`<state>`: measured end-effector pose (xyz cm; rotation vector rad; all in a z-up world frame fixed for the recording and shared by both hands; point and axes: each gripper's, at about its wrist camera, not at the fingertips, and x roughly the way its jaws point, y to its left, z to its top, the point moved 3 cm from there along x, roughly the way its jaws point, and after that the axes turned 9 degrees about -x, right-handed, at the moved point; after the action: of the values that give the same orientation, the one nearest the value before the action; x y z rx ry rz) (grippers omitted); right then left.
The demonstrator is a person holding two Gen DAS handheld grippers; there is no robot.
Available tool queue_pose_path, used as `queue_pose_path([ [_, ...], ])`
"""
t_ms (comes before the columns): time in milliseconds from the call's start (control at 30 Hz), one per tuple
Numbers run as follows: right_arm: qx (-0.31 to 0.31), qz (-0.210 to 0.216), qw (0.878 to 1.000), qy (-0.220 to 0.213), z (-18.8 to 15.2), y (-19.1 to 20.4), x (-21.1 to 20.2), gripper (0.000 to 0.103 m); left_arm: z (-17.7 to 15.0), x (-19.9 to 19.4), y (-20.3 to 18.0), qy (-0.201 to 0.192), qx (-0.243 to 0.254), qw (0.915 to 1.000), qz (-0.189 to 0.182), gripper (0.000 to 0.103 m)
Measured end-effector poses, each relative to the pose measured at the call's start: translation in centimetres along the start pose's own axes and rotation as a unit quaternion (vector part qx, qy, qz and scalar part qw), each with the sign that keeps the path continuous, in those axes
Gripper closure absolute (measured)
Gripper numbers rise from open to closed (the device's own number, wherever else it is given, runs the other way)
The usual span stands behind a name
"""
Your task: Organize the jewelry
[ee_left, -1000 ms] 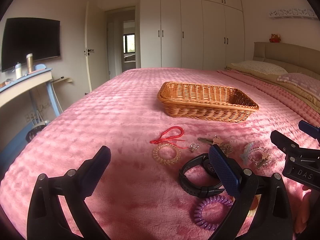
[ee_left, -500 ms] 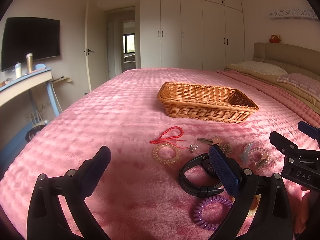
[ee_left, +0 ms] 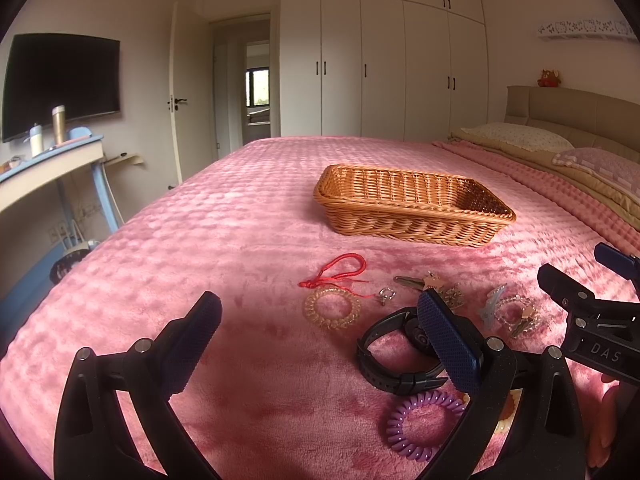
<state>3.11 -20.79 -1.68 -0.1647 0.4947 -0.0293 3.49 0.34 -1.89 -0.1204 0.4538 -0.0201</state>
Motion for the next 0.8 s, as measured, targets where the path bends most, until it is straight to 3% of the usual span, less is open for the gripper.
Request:
queue_pose_path([
  [167, -0.001, 0.000, 1.000, 0.000, 0.0, 0.0, 0.0, 0.006, 0.0, -0.1, 0.3, 0.000, -0.001, 1.0000, -0.001, 0.008],
  [467, -0.002, 0.000, 1.000, -0.012, -0.3, 0.0, 0.0, 0.007, -0.3, 0.7, 0.8, 0.014, -0.035, 0.9985, -0.039, 0.008],
  [633, 0.037, 0.007, 0.999, -0.009, -0.8, -1.5, 0.3, 0.018, -0.4, 1.1, 1.7, 0.031, -0.065, 0.9955, -0.061, 0.008],
  [700, 0.055, 0.010, 0.998, -0.003, -0.9, -2.3, 0.5, 0.023, -0.2, 1.4, 2.9, 0.053, -0.098, 0.9900, -0.087, 0.009],
  [800, 0.068, 0.029, 0.997, 0.026, -1.2, -3.1, 1.3, 0.032, -0.4, 2.7, 4.6, 0.125, -0.150, 0.9695, -0.148, 0.023],
])
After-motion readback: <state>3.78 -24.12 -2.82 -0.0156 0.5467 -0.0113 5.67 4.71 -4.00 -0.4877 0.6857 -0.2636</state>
